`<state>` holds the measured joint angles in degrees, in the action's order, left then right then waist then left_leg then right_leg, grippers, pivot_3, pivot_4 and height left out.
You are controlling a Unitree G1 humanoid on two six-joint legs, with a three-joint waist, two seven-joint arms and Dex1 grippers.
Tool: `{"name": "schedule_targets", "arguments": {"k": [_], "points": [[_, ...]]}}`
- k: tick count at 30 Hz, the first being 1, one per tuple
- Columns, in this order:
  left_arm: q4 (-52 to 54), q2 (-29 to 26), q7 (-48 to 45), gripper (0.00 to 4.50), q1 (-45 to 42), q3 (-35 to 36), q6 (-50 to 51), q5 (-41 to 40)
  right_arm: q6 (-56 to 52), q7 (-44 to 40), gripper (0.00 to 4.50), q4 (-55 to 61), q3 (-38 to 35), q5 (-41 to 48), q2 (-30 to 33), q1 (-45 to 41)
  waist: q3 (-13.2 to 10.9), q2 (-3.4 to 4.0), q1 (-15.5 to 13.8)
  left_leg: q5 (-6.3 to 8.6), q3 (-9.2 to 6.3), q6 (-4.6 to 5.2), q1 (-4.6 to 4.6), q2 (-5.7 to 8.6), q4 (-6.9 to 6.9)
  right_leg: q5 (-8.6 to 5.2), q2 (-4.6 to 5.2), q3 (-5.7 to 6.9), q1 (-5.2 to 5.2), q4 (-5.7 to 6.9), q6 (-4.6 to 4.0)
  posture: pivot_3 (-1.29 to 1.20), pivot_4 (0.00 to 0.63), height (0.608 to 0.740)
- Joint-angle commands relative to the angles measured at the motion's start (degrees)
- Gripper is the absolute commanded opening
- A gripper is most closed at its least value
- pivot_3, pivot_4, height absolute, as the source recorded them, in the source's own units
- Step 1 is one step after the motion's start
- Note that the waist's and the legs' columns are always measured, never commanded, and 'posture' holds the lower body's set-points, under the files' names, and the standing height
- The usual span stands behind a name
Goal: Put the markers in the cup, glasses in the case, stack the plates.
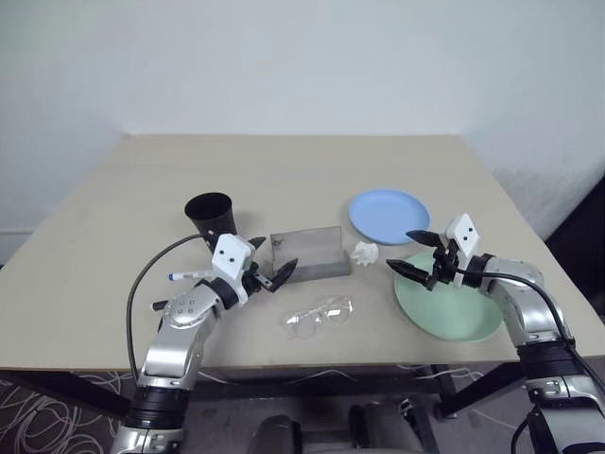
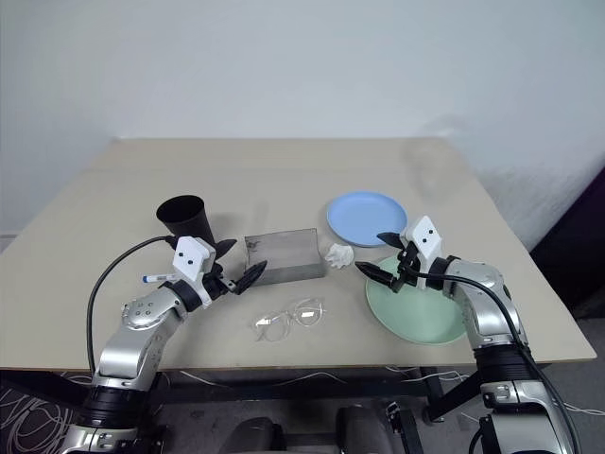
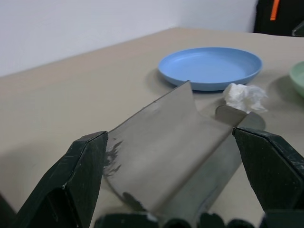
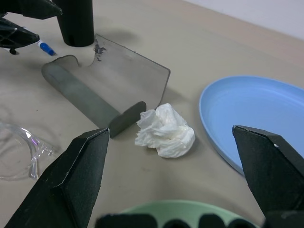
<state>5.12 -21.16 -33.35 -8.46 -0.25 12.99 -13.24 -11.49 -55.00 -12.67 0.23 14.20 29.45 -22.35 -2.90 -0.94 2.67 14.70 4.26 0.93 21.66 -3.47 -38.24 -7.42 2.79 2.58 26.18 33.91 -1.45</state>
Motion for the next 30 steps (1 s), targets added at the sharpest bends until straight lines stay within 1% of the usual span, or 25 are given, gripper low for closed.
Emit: {"name": "schedule_targets", "arguments": {"k": [1,9,22,25,30], "points": [[2.5,0.2,0.1,4.5,-0.2,-0.3,-0.3,-0.2,-0.1,0.2,4.49,2.8,-1.7,1.5,0.9,-1.5,0.0,0.0,0.0,0.0,0.0,0.0,0.0,0.0,0.0,0.0,0.0,0.0,0.0,0.0,0.0,0.0,0.0,0.74],[2.5,0.0,-0.1,4.5,-0.2,-0.1,-0.6,-0.4,-0.6,0.9,4.49,4.3,-1.9,1.4,1.7,0.0,0.0,0.0,0.0,0.01,-0.03,-0.02,-0.01,0.0,0.0,0.0,0.0,0.01,-0.01,0.01,0.0,0.0,0.0,0.74],[1.7,-1.2,-1.8,4.5,0.8,0.1,-1.0,-0.5,-2.5,5.3,4.49,9.1,-1.2,1.4,-0.1,4.1,0.0,-0.01,0.0,0.01,-0.03,-0.02,0.0,0.01,-0.03,-0.01,0.01,0.01,-0.01,-0.01,0.0,0.0,0.0,0.74],[2.9,-1.5,-2.4,4.5,1.1,0.0,-0.2,-1.0,-5.2,8.0,4.49,12.2,-1.4,0.8,0.0,4.3,0.0,-0.01,0.0,0.01,-0.04,-0.02,0.0,0.01,-0.03,-0.01,0.01,0.01,-0.01,0.0,0.0,0.0,0.0,0.74],[0.4,-1.6,-2.8,4.5,-1.0,0.1,-0.7,-0.6,-11.4,11.5,4.49,16.8,-1.5,0.8,0.5,3.7,0.0,-0.01,0.0,0.01,-0.04,-0.03,0.0,0.0,-0.03,-0.01,0.01,0.02,0.01,0.0,0.0,0.0,0.0,0.74]]}}
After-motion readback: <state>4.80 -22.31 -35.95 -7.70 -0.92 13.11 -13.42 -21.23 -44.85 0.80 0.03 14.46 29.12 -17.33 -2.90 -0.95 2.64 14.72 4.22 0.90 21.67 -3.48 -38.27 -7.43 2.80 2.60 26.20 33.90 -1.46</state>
